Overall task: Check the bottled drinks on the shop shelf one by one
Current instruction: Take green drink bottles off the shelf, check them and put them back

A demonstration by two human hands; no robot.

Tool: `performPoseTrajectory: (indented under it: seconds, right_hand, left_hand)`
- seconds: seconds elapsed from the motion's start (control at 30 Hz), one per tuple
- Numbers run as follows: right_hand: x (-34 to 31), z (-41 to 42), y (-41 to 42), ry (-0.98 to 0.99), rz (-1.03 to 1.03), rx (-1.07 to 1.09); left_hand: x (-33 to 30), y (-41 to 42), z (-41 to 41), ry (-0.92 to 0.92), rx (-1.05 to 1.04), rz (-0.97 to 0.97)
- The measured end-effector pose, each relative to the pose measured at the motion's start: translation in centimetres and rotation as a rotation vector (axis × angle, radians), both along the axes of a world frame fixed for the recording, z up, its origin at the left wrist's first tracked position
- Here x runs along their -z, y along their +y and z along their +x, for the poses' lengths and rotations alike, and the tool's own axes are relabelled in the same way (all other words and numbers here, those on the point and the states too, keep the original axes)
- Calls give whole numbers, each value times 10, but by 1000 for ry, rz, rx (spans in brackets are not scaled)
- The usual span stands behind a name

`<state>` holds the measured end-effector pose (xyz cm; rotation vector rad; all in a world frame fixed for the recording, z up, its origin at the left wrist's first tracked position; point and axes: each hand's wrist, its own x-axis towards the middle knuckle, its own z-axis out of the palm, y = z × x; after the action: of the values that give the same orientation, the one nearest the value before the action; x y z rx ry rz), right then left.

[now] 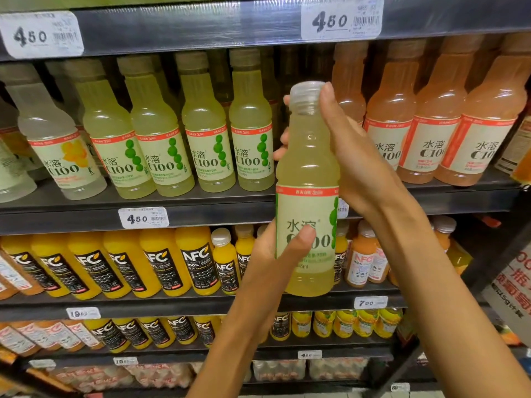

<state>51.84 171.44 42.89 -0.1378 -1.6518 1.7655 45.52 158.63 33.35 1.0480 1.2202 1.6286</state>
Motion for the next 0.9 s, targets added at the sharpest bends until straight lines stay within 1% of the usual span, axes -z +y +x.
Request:
performPoseTrajectory:
  seconds: [0.1,0.23,0.37,0.47,0.6,0.67,0.73,0.83,0.9]
  right_hand:
    - [2,6,-7,21,104,73]
    - [6,13,-15,88,297,131]
    - [14,19,-14,144,436,56]
    - [21,25,-14,168,491,-29]
    - [23,26,-17,122,572,-60]
    - [22,25,-17,111,564,-51]
    - [20,24,-16,109,506,-30]
    - [16,22,-11,147,300,-25]
    - [17,19,-6,152,201,-7]
  left_hand:
    - [4,8,-3,106,-77,64]
    - [9,17,-9,173,-80,136]
    - [15,26,-14,259,-132,157]
    - [19,32,-20,321,-196,167]
    - [18,33,-24,363,-232,181]
    - [16,31,-25,383,-217,173]
    - [15,26,-26,355,-178,157]
    - [14,20,-27,237,-131,128]
    - [13,17,-25,164,-88,108]
